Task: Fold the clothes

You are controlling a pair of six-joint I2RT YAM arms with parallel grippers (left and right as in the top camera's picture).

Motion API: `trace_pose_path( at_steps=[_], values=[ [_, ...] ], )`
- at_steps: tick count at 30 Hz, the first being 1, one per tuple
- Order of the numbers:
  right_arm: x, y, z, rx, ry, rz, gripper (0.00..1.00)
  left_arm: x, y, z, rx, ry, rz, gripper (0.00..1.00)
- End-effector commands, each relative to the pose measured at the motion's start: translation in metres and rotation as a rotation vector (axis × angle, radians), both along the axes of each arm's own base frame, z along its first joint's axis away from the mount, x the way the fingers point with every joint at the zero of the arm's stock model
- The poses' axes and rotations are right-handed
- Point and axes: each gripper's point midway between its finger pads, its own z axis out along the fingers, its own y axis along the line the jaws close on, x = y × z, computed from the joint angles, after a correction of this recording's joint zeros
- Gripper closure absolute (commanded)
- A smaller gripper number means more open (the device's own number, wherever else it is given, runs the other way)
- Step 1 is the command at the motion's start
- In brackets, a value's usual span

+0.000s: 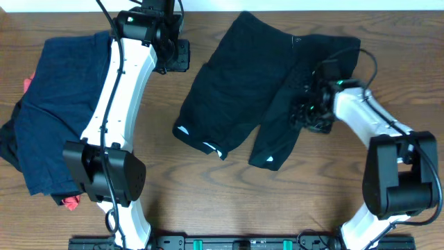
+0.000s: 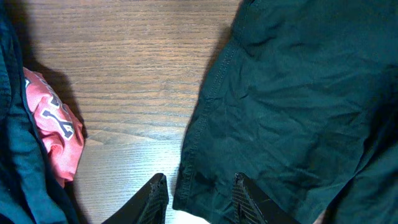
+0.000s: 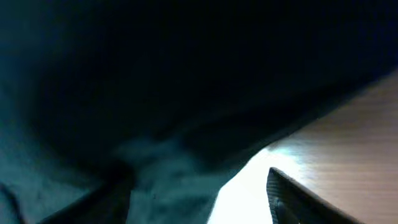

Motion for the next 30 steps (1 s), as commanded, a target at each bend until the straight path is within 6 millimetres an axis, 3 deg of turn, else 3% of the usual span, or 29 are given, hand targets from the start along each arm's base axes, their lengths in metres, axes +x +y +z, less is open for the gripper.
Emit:
trace_pose_path(
  at_steps=[1, 5, 7, 14, 20, 24, 28, 30],
  values=[
    [-0.002, 0.009, -0.004, 0.006, -0.006, -0.019, 0.55, 0.0, 0.003, -0.004, 0.012, 0.01, 0.001, 0.63],
    [0.009, 0.011, 0.008, 0.014, -0.06, 0.002, 0.9, 0.0, 0.003, -0.004, 0.012, 0.011, 0.001, 0.63],
    [0.013, 0.012, 0.02, 0.014, -0.093, 0.028, 0.99, -0.001, 0.003, -0.005, 0.013, 0.013, 0.001, 0.63],
    [0.016, 0.02, 0.084, 0.04, -0.245, 0.102, 0.99, -0.002, 0.004, -0.009, 0.015, 0.025, 0.001, 0.63],
    [0.016, 0.071, 0.131, 0.103, -0.423, 0.253, 0.99, -0.003, 0.004, -0.01, 0.016, 0.028, 0.001, 0.63],
    [0.019, 0.121, 0.136, 0.139, -0.517, 0.393, 0.99, -0.003, 0.004, -0.01, 0.016, 0.029, 0.001, 0.63],
    [0.02, 0.167, 0.115, 0.17, -0.535, 0.488, 0.99, -0.003, 0.004, -0.01, 0.016, 0.028, 0.001, 0.63],
    [0.015, 0.178, 0.094, 0.167, -0.495, 0.517, 0.66, -0.003, 0.004, -0.01, 0.016, 0.029, 0.001, 0.63]
  ],
)
